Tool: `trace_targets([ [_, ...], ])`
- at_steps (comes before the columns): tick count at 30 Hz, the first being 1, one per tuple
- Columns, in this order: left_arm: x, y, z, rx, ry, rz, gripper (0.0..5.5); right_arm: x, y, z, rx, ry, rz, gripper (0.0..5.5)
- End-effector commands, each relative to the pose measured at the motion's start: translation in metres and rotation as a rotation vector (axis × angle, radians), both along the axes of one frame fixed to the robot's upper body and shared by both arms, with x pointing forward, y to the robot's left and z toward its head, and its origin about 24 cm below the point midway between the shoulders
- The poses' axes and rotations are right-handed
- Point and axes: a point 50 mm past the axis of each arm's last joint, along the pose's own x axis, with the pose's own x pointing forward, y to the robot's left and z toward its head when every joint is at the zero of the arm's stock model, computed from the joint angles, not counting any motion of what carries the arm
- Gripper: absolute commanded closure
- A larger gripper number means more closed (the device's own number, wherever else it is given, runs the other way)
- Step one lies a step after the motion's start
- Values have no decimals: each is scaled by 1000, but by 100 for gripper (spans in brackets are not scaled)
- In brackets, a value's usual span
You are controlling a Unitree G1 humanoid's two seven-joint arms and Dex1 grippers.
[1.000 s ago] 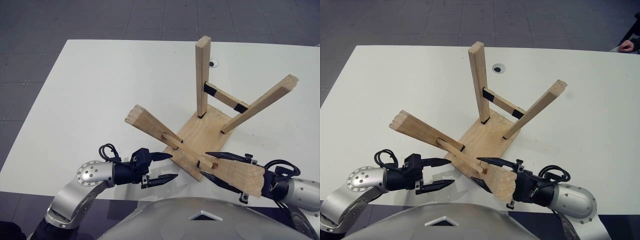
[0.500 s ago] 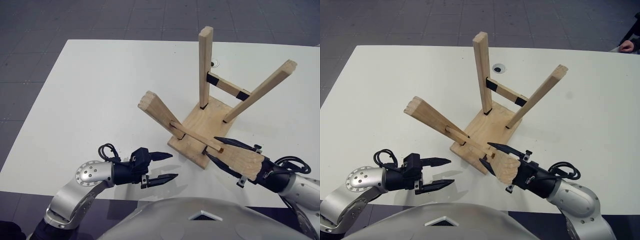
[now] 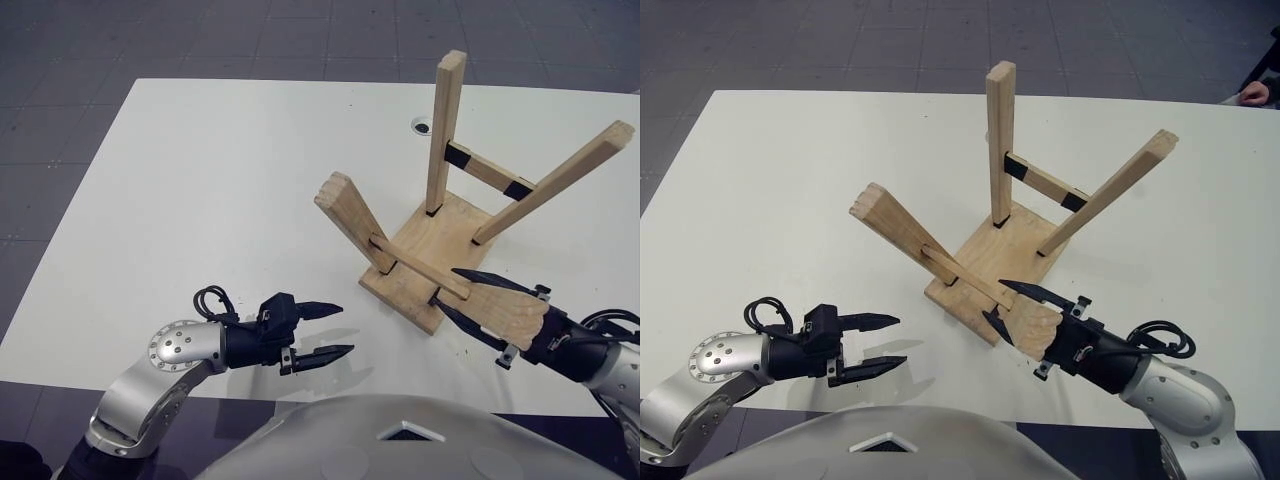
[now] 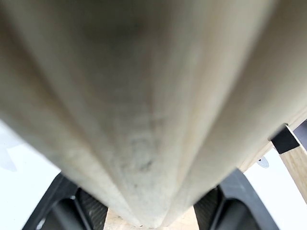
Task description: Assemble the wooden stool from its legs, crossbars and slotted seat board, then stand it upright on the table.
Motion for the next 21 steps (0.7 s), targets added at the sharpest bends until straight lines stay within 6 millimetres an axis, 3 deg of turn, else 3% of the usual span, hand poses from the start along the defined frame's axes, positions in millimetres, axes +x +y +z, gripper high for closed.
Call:
trace_targets([
  [1, 1, 0, 1, 13, -4, 0, 242, 5, -10, -14, -51, 93, -71, 347],
  [8, 1, 2, 1, 15, -3, 1, 242, 14, -6, -2, 82, 43, -120, 347],
  [21, 1, 2, 1, 16, 0, 1, 242, 15, -7, 1, 145, 56, -147, 347],
])
